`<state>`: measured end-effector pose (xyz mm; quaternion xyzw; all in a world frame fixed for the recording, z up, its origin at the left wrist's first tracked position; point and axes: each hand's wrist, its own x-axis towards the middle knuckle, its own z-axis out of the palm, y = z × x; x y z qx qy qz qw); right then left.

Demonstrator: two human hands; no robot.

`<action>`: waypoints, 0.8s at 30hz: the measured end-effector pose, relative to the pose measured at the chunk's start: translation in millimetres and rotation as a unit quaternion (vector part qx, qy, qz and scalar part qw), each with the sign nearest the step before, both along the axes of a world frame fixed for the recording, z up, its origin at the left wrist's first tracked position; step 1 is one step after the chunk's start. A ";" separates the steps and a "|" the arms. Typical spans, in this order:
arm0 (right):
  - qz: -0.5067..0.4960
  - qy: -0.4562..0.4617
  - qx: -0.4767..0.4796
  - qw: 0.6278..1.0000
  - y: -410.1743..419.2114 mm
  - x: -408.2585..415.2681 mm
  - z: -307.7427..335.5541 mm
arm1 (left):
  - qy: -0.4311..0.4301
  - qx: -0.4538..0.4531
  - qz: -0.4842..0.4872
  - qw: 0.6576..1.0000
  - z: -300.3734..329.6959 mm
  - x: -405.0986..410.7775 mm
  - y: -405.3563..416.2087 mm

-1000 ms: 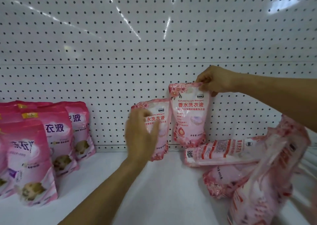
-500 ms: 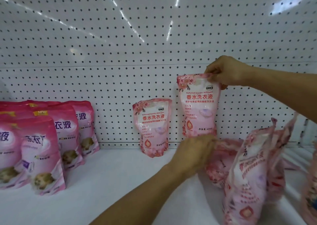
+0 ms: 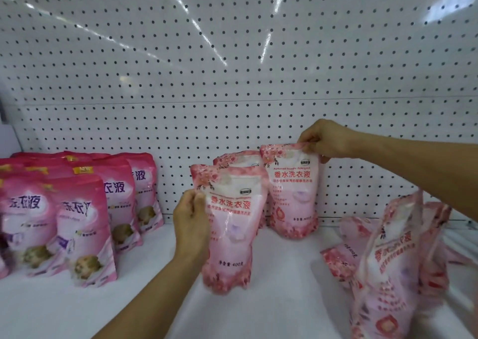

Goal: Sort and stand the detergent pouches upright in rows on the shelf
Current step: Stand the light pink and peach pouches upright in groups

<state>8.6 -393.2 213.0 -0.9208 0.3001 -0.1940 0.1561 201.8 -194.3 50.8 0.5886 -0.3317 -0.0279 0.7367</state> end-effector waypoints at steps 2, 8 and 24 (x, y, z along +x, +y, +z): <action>0.003 0.026 0.010 1.000 0.6 2.6 -0.9 | 0.014 -0.005 0.017 1.000 -0.7 8.2 -2.5; -0.021 0.090 -0.002 0.996 3.4 -5.8 15.6 | 0.046 -0.025 0.039 0.998 5.7 -2.2 -23.2; 0.081 0.221 0.074 0.969 135.7 -115.8 13.3 | -0.373 0.051 -0.097 0.921 23.2 -95.9 -0.2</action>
